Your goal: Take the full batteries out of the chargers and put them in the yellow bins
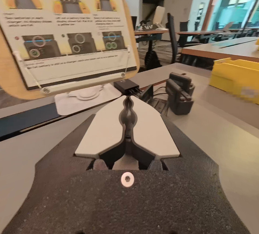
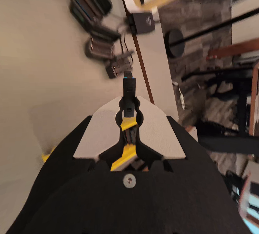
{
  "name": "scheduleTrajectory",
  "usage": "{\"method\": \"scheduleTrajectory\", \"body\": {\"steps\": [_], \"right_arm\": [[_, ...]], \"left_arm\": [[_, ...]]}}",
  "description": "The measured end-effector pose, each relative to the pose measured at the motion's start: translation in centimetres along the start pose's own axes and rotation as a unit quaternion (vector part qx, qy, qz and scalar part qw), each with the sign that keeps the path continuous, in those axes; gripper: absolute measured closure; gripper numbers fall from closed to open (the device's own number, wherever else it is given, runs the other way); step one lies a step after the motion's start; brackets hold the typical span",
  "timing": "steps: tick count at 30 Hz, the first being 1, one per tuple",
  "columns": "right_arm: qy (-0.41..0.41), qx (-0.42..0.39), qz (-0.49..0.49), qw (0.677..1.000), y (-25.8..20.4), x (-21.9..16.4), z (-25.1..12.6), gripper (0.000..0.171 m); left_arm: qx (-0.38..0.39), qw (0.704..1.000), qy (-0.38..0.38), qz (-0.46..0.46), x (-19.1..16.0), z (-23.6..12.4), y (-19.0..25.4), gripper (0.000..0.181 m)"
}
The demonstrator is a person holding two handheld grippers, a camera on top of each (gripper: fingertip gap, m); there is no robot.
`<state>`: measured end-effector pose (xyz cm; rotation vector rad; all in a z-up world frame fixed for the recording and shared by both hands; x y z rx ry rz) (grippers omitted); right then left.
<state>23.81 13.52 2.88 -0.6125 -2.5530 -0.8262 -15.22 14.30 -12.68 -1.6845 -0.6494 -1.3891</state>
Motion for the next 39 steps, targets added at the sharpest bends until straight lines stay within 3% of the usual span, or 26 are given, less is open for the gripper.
{"method": "scheduleTrajectory", "body": {"steps": [4,9,16,23,33,39], "right_arm": [[-0.092,0.003,0.009,0.996,3.1,-6.0,0.5,0.157],[-0.213,0.057,0.016,0.975,3.8,-13.4,4.3,0.157],[-0.257,0.118,0.016,0.959,3.1,-18.2,9.8,0.157],[-0.234,0.131,0.015,0.963,3.3,-18.1,11.3,0.156],[-0.227,0.048,0.010,0.973,4.5,-16.7,11.1,0.142],[-0.103,-0.045,0.014,0.994,5.3,-11.2,9.3,0.143]], "left_arm": [[0.048,0.998,-0.026,0.003,-0.8,0.0,-0.8,0.181],[0.058,0.997,-0.047,0.012,-1.4,0.3,-0.6,0.181],[0.059,0.996,-0.067,0.015,-2.5,0.2,-0.6,0.181],[0.072,0.993,-0.097,0.016,-3.6,0.4,-0.9,0.181],[0.091,0.990,-0.110,0.015,-3.9,0.3,-1.5,0.167],[0.080,0.987,-0.139,0.012,-4.6,0.7,-1.6,0.140]]}}
Point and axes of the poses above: each gripper's, where its closed fingertips meet, z out along the fingers, x out of its top, y = z × x across the jaws, the point moved 8 cm from there along -z, back along the fingers, and after that the axes turned 15 degrees about z, right-handed, at the moved point
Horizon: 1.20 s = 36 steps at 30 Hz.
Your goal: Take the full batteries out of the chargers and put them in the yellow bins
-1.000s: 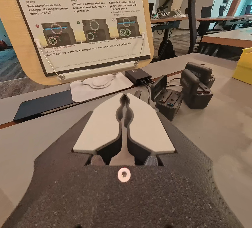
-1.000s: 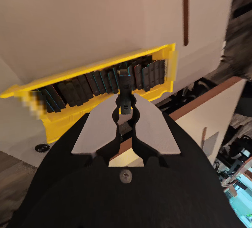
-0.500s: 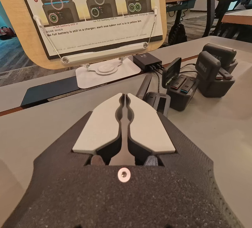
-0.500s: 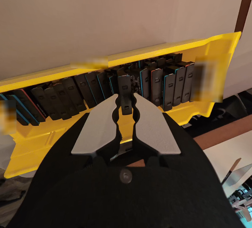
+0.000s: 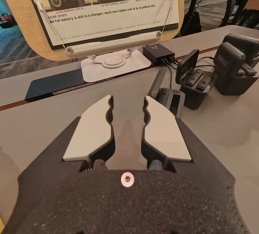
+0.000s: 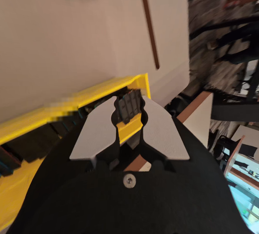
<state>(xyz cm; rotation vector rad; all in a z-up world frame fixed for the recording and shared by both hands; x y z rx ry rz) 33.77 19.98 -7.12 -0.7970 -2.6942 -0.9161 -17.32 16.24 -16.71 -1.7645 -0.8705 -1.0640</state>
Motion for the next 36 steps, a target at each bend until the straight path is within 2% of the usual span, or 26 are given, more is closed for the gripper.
{"method": "scheduleTrajectory", "body": {"steps": [4,9,12,15,19,23,28,29,30,36], "right_arm": [[0.121,0.023,0.053,0.991,-1.9,5.4,-2.1,0.130],[0.263,0.076,0.114,0.955,-5.8,11.8,-3.3,0.122],[0.323,0.113,0.147,0.928,-8.6,14.9,-3.0,0.121],[0.353,0.144,0.180,0.907,-11.6,17.4,-1.9,0.121],[0.362,0.196,0.224,0.883,-15.9,20.4,0.4,0.119],[0.342,0.234,0.251,0.875,-19.9,22.9,2.6,0.111],[0.316,0.255,0.270,0.873,-24.0,25.5,4.2,0.106],[0.310,0.256,0.275,0.873,-24.6,26.0,4.5,0.106],[0.303,0.258,0.282,0.873,-25.0,26.4,4.9,0.106],[0.262,0.256,0.311,0.877,-26.4,27.9,6.9,0.108]], "left_arm": [[0.002,1.000,-0.001,0.005,0.0,-0.1,-0.5,0.125],[-0.001,1.000,0.013,-0.003,0.4,-0.5,-1.2,0.118],[-0.014,0.999,0.033,-0.012,0.9,-0.8,-1.2,0.115],[-0.051,0.998,0.036,-0.016,1.2,-0.5,-0.4,0.104],[-0.128,0.992,-0.010,-0.010,0.3,0.6,1.6,0.087],[-0.162,0.985,-0.058,0.018,-0.8,1.7,3.7,0.086],[-0.157,0.976,-0.142,0.040,-2.1,3.3,5.1,0.099],[-0.163,0.975,-0.148,0.041,-2.2,3.5,5.3,0.106],[-0.161,0.974,-0.153,0.042,-2.2,3.6,5.3,0.122],[-0.171,0.973,-0.156,0.023,-2.2,3.5,5.1,0.124]]}}
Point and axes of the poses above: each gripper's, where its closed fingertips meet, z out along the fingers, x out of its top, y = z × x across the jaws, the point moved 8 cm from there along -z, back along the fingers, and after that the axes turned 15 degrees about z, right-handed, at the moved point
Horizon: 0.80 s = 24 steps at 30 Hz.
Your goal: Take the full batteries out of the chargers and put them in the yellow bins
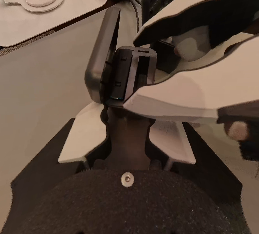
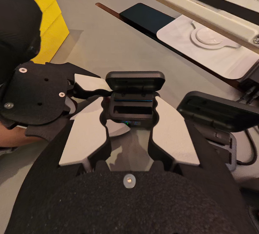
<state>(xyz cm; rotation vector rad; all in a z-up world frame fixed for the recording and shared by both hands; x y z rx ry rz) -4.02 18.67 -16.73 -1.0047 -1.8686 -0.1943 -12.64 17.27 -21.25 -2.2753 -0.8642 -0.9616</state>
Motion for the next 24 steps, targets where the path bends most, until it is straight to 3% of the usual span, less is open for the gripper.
{"method": "scheduleTrajectory", "body": {"steps": [24], "right_arm": [[-0.060,-0.057,-0.015,0.996,-0.2,0.6,2.3,0.108]], "left_arm": [[0.018,1.000,0.001,0.025,-0.2,0.0,0.4,0.125]]}}
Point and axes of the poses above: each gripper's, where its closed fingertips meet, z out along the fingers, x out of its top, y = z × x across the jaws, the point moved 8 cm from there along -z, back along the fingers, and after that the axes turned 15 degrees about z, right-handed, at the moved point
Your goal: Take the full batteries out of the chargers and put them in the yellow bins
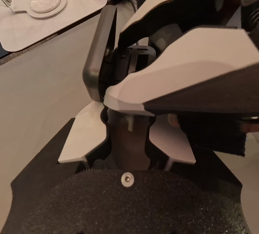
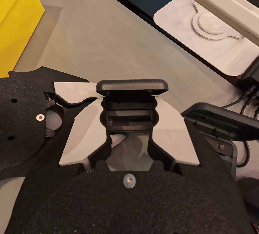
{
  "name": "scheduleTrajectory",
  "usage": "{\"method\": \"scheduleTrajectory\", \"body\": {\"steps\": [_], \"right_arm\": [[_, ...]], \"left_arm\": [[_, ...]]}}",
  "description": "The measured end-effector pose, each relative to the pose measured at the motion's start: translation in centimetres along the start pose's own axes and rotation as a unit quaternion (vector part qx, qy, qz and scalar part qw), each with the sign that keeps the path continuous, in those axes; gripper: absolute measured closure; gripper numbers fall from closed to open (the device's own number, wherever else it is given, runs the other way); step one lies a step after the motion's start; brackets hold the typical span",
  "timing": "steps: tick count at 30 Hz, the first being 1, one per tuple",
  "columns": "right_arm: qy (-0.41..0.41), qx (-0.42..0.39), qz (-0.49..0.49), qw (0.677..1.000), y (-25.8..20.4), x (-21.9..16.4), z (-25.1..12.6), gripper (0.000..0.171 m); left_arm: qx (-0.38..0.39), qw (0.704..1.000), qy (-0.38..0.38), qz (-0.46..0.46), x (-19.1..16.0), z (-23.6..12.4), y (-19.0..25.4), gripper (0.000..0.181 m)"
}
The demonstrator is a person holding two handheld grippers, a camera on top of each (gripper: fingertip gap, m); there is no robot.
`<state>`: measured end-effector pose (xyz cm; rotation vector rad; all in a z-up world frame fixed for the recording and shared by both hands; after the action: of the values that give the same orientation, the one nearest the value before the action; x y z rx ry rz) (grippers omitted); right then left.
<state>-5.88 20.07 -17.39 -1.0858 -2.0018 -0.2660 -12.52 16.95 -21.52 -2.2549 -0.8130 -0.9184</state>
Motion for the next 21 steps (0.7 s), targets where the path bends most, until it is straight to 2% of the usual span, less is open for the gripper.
{"method": "scheduleTrajectory", "body": {"steps": [13,21], "right_arm": [[0.044,0.020,-0.012,0.999,0.42,-0.59,-0.19,0.113],[0.084,0.041,0.013,0.996,0.63,-0.59,-0.62,0.113]], "left_arm": [[-0.007,1.000,0.000,-0.008,-0.11,0.05,-0.09,0.124],[-0.009,1.000,0.001,-0.009,-0.16,0.05,-0.13,0.124]]}}
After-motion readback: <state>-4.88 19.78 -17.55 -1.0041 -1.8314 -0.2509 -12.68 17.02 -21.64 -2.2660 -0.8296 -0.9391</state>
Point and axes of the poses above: each gripper's, where its closed fingertips meet, z out along the fingers, x out of its top, y = z × x across the jaws, the point moved 8 cm from there along -z, back along the fingers, and after that the axes turned 15 degrees about z, right-handed, at the moved point
